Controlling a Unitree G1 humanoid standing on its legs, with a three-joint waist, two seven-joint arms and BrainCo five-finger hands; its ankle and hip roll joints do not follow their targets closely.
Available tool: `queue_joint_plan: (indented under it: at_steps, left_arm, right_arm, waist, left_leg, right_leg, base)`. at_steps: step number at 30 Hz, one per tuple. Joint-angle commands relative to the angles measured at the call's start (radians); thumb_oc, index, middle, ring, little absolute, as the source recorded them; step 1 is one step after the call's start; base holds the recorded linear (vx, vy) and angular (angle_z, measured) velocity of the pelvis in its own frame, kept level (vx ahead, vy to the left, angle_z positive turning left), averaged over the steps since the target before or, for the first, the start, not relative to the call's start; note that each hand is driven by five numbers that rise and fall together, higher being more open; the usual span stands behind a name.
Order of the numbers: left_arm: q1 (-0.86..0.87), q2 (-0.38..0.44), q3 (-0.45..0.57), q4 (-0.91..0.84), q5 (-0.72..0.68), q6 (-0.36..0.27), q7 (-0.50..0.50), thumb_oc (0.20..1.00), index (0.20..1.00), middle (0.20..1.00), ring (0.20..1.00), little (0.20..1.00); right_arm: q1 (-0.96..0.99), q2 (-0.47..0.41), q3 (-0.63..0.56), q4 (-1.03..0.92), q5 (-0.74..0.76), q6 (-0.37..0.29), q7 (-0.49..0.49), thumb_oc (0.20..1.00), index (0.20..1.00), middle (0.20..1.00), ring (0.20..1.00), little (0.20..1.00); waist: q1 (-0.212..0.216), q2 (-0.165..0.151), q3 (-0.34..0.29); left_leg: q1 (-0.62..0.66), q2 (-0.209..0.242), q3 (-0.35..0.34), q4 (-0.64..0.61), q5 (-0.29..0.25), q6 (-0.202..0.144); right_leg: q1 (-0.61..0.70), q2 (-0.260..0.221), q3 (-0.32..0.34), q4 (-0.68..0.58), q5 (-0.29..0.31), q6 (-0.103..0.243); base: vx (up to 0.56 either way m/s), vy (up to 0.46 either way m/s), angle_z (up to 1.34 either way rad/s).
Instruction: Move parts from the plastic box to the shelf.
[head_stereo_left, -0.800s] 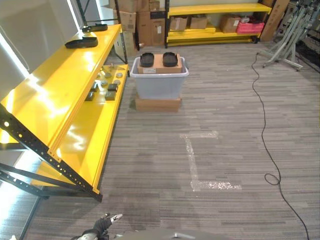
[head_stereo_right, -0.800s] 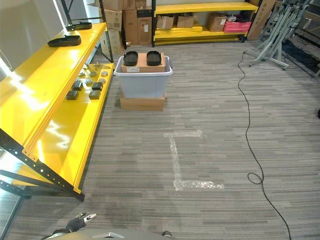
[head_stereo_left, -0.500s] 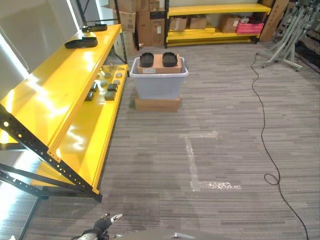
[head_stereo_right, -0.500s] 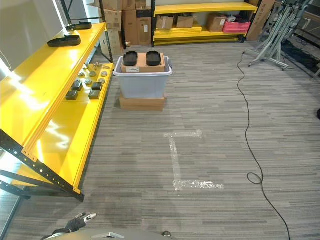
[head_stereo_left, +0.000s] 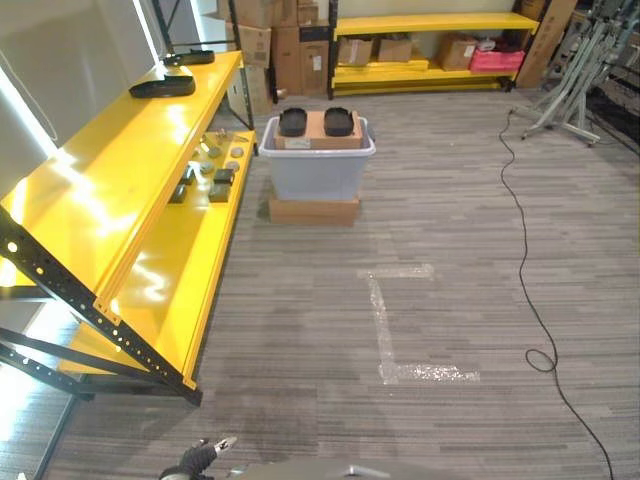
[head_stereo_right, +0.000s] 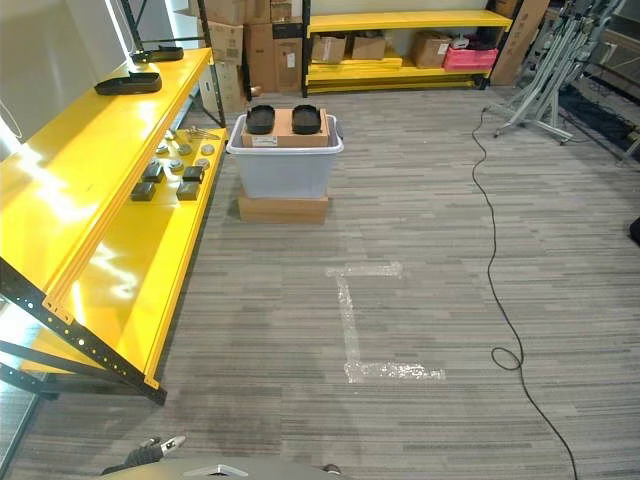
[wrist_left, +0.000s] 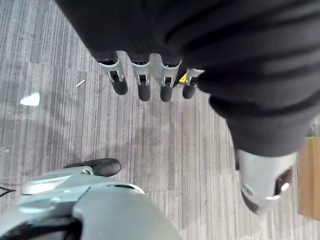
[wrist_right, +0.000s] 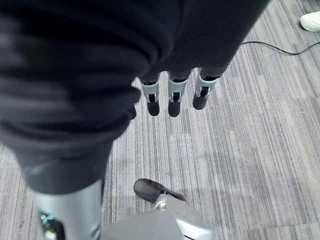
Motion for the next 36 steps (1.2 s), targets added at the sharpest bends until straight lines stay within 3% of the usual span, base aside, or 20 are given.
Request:
queue_joint_plan:
  at_steps: [1, 8, 11, 15, 19, 21, 24, 27, 36]
  left_arm:
    - [-0.075, -0.018, -0.002, 0.040, 0.030, -0.008, 0.032, 1.000, 1.000, 1.000, 1.000, 1.000]
    - [-0.085, -0.022, 0.000, 0.058, 0.022, 0.004, 0.051, 1.000, 1.000, 1.000, 1.000, 1.000]
    - [-0.088, -0.023, -0.003, 0.059, 0.025, -0.014, 0.010, 1.000, 1.000, 1.000, 1.000, 1.000]
    - [-0.097, -0.030, -0.014, 0.029, -0.009, -0.038, 0.007, 1.000, 1.000, 1.000, 1.000, 1.000]
    - [-0.106, -0.006, -0.003, -0.080, -0.051, -0.067, 0.012, 1.000, 1.000, 1.000, 1.000, 1.000]
    - [-0.106, 0.004, 0.007, -0.153, -0.090, -0.038, 0.015, 1.000, 1.000, 1.000, 1.000, 1.000]
    - [-0.105, 0.008, 0.035, -0.293, -0.198, -0.007, 0.002, 1.000, 1.000, 1.000, 1.000, 1.000]
    - [-0.117, 0.014, 0.045, -0.459, -0.347, -0.014, -0.061, 1.000, 1.000, 1.000, 1.000, 1.000]
    - [-0.148, 0.088, 0.079, -0.880, -0.393, -0.069, -0.044, 1.000, 1.000, 1.000, 1.000, 1.000]
  right_arm:
    - [-0.049, -0.002, 0.010, 0.077, 0.019, -0.011, 0.004, 1.000, 1.000, 1.000, 1.000, 1.000]
    - [-0.050, -0.004, 0.007, 0.060, 0.036, -0.101, -0.038, 1.000, 1.000, 1.000, 1.000, 1.000]
    - [-0.050, -0.004, 0.010, 0.048, 0.011, -0.142, -0.049, 1.000, 1.000, 1.000, 1.000, 1.000]
    - [-0.054, 0.012, 0.009, -0.001, 0.139, -0.215, -0.036, 1.000, 1.000, 1.000, 1.000, 1.000]
    - [-0.051, 0.011, 0.036, -0.205, 0.292, -0.172, -0.026, 1.000, 1.000, 1.000, 1.000, 1.000]
    - [-0.044, 0.004, 0.060, -0.384, 0.332, -0.070, -0.069, 1.000, 1.000, 1.000, 1.000, 1.000]
    - [-0.030, -0.013, 0.093, -0.642, 0.376, 0.015, -0.141, 1.000, 1.000, 1.000, 1.000, 1.000]
    - [-0.025, -0.031, 0.093, -0.809, 0.375, 0.001, -0.149, 1.000, 1.000, 1.000, 1.000, 1.000]
    - [-0.059, -0.067, 0.060, -1.110, 0.390, -0.082, -0.099, 1.000, 1.000, 1.000, 1.000, 1.000]
  waist:
    - [0.013, -0.011, 0.008]
    - [0.008, -0.010, 0.007]
    - [0.005, -0.010, 0.009]
    - [0.004, -0.009, 0.011]
    - [0.003, -0.022, 0.016]
    - [-0.002, -0.030, 0.020]
    - [-0.014, -0.039, 0.025]
    - [-0.029, -0.045, 0.026]
    - [-0.046, -0.035, 0.031]
  left_leg:
    - [-0.007, -0.002, 0.060, -0.002, -0.057, -0.015]
    - [-0.005, -0.002, 0.061, -0.002, -0.058, -0.014]
    - [-0.006, -0.001, 0.065, -0.002, -0.057, -0.014]
    - [-0.001, 0.002, 0.067, -0.003, -0.056, -0.013]
    - [0.000, 0.008, 0.061, 0.001, -0.063, -0.019]
    - [-0.012, 0.010, 0.072, 0.004, -0.046, -0.014]
    - [0.002, 0.014, 0.072, 0.003, -0.055, -0.017]
    - [-0.006, 0.017, 0.092, 0.004, -0.038, -0.011]
    - [0.001, 0.021, 0.108, 0.002, -0.033, -0.009]
  right_leg:
    - [0.028, -0.062, 0.002, -0.006, -0.049, 0.101]
    - [0.027, -0.063, 0.005, -0.006, -0.047, 0.104]
    - [0.027, -0.064, 0.006, -0.006, -0.045, 0.104]
    - [0.033, -0.065, 0.001, -0.006, -0.046, 0.103]
    - [0.031, -0.064, 0.014, -0.002, -0.047, 0.116]
    - [0.020, -0.065, 0.008, -0.002, -0.033, 0.107]
    - [0.030, -0.058, 0.022, 0.001, -0.041, 0.109]
    - [0.016, -0.054, 0.024, 0.005, -0.028, 0.096]
    - [0.011, -0.049, 0.026, 0.013, -0.037, 0.091]
  base:
    - [0.00, 0.000, 0.00]
    - [0.00, 0.000, 0.00]
    - [0.00, 0.000, 0.00]
    - [0.02, -0.001, 0.00]
    - [-0.01, -0.034, -0.01]
    - [-0.05, -0.043, 0.01]
    - [0.03, -0.035, 0.00]
    - [-0.05, -0.014, -0.03]
    - [0.00, 0.013, -0.12]
